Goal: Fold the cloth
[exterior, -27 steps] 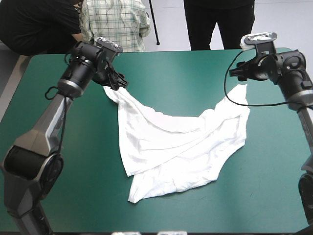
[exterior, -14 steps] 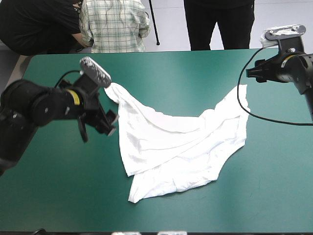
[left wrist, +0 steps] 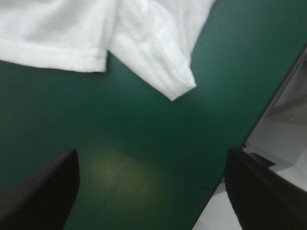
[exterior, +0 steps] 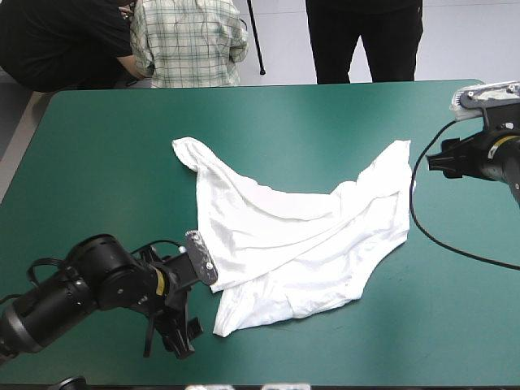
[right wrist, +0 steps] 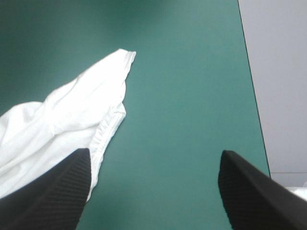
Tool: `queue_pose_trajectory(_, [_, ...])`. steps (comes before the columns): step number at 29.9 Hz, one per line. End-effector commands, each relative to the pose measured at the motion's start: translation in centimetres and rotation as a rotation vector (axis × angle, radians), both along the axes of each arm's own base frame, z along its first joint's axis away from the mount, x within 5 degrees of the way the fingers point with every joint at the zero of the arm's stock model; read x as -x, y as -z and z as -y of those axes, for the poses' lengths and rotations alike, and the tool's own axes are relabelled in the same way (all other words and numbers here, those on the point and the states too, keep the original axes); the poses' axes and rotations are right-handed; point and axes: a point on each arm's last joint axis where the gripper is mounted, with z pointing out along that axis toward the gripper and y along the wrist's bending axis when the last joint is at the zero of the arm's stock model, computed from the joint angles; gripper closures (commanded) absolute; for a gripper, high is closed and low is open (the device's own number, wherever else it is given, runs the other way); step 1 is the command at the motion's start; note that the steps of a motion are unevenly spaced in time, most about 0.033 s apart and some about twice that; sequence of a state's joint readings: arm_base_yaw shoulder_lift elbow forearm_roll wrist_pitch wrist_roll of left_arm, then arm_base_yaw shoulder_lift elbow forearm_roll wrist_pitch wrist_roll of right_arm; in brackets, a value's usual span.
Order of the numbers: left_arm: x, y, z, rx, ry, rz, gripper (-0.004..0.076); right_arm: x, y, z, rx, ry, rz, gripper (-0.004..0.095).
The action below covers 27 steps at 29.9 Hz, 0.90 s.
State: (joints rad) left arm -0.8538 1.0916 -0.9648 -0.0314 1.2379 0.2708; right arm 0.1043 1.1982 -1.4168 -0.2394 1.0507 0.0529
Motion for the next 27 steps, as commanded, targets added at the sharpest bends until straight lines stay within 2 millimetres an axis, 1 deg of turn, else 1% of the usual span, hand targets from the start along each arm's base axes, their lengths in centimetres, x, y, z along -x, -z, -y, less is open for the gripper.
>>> queue_pose_trajectory(1, [0.7,1.5,1.8,0.042,0.06,-0.013,0.0126,0.2,-0.2,0.3,0.018,0.006,0.059,0.021])
queue_pose_trajectory(6, [0.7,3.9,4.4,0.04,0.111,-0.039,0.0126,-0.2,0.0,0.2,0.016,0.0,0.063,0.0212])
queue_pose_trajectory(9, [0.1,5.4,5.6,0.035,0.102,-0.06,0.0126,-0.3,0.0,0.2,0.016,0.0,0.065,0.0212])
queue_pose_trajectory(16, [-1.3,8.9,7.5,-0.049,0.095,-0.11,0.0125,-0.8,0.3,0.2,0.03,0.001,0.049,0.0212])
queue_pose_trajectory(21, [-1.8,11.3,8.3,-0.115,0.088,-0.165,0.0136,-0.9,0.4,0.3,0.035,0.0,0.053,0.0239])
queue_pose_trajectory(23, [-1.9,12.2,8.5,-0.143,0.086,-0.186,0.0195,-1.2,0.5,0.3,0.045,0.002,0.046,0.0239])
queue_pose_trajectory(25, [-1.8,12.7,8.6,-0.16,0.08,-0.212,0.0281,-1.6,0.9,0.2,0.044,0.001,0.032,0.0239])
queue_pose_trajectory(27, [-1.7,13.0,8.7,-0.163,0.072,-0.236,0.0408,-2.2,1.4,0.1,0.028,-0.003,0.011,0.0239])
